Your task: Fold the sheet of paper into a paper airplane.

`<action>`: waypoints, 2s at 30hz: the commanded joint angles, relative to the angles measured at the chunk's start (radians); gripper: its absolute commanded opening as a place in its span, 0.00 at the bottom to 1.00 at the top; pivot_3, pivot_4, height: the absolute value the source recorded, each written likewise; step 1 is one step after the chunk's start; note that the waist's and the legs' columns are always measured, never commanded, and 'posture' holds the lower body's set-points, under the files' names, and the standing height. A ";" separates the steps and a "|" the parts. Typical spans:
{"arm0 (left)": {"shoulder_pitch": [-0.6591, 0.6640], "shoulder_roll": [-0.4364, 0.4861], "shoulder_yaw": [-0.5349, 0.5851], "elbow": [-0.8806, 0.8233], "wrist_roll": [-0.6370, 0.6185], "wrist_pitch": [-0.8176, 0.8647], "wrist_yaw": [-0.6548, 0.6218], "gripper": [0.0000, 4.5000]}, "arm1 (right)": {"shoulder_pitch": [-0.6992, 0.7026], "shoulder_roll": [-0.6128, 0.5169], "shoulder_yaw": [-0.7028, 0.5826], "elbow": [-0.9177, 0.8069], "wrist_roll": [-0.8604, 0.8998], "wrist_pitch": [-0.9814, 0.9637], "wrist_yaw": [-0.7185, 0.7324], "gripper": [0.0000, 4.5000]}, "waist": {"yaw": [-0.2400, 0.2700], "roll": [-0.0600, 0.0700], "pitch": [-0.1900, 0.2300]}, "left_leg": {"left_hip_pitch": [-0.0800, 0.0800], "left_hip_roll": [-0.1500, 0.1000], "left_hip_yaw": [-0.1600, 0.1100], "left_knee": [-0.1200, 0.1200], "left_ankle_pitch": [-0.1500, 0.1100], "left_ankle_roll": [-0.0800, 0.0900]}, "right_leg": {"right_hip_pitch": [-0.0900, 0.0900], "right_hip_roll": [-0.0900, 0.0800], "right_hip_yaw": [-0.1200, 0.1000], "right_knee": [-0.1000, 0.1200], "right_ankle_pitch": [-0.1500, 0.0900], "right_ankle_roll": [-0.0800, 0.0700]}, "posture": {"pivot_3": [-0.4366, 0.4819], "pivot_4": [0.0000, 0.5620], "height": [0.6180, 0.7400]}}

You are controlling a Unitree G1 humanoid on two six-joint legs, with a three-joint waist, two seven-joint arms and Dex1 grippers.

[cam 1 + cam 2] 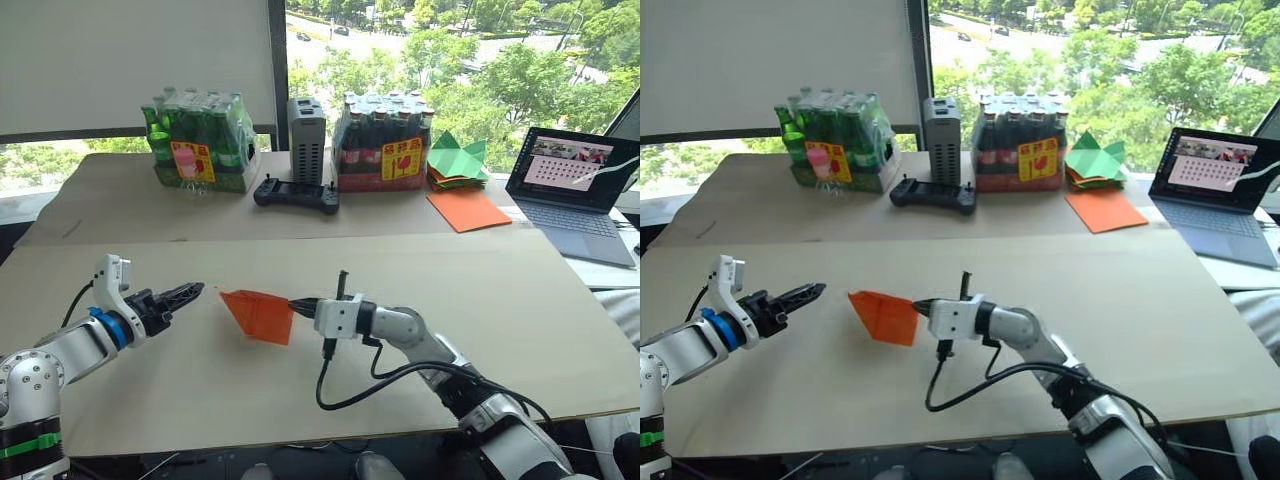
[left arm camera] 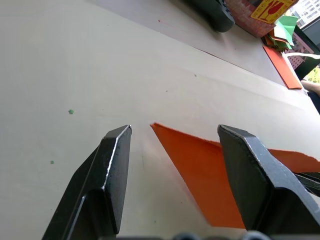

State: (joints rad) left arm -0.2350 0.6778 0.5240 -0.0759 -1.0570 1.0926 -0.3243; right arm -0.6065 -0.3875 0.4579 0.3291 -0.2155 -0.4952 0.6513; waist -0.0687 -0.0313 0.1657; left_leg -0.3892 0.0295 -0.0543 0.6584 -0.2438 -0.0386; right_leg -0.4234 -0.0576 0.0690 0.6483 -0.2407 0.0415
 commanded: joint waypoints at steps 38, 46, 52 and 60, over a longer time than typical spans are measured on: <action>-0.091 0.093 -0.545 0.014 0.467 -0.328 -0.592 0.00 | 0.076 -0.119 -0.006 -0.007 -0.076 -0.350 0.040 0.00 | 0.003 0.000 0.000 | 0.000 0.000 0.001 0.000 0.000 0.000 | 0.001 0.001 0.000 0.000 0.000 0.000 | 0.48 0.27 1.00; -0.113 0.070 -0.577 0.070 0.539 -0.370 -0.636 0.00 | 0.093 -0.138 -0.002 -0.021 -0.093 -0.327 0.067 0.00 | 0.006 0.000 0.000 | 0.000 0.000 0.001 0.000 0.000 0.000 | 0.001 0.001 0.000 0.000 0.000 0.000 | 0.48 0.27 1.00; -0.122 0.056 -0.583 0.086 0.567 -0.381 -0.645 0.00 | 0.099 -0.152 -0.001 -0.022 -0.090 -0.304 0.088 0.36 | 0.006 0.000 0.000 | 0.000 0.000 0.001 0.001 0.000 0.000 | 0.001 0.001 0.000 0.000 0.000 0.000 | 0.48 0.27 1.00; -0.132 0.032 -0.582 0.098 0.592 -0.382 -0.645 0.00 | 0.152 -0.185 -0.008 -0.101 -0.023 -0.291 0.127 0.74 | 0.012 -0.001 0.000 | 0.000 0.000 0.001 0.001 0.000 0.001 | 0.002 0.000 0.000 0.000 0.000 0.000 | 0.48 0.27 1.00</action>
State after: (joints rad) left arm -0.3520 0.7114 -0.0625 0.0204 -0.4723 0.7222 -0.9636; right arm -0.4699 -0.5639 0.4550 0.2620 -0.2706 -0.7969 0.7649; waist -0.0569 -0.0318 0.1661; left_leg -0.3888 0.0295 -0.0533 0.6592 -0.2438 -0.0381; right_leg -0.4214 -0.0571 0.0693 0.6479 -0.2408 0.0416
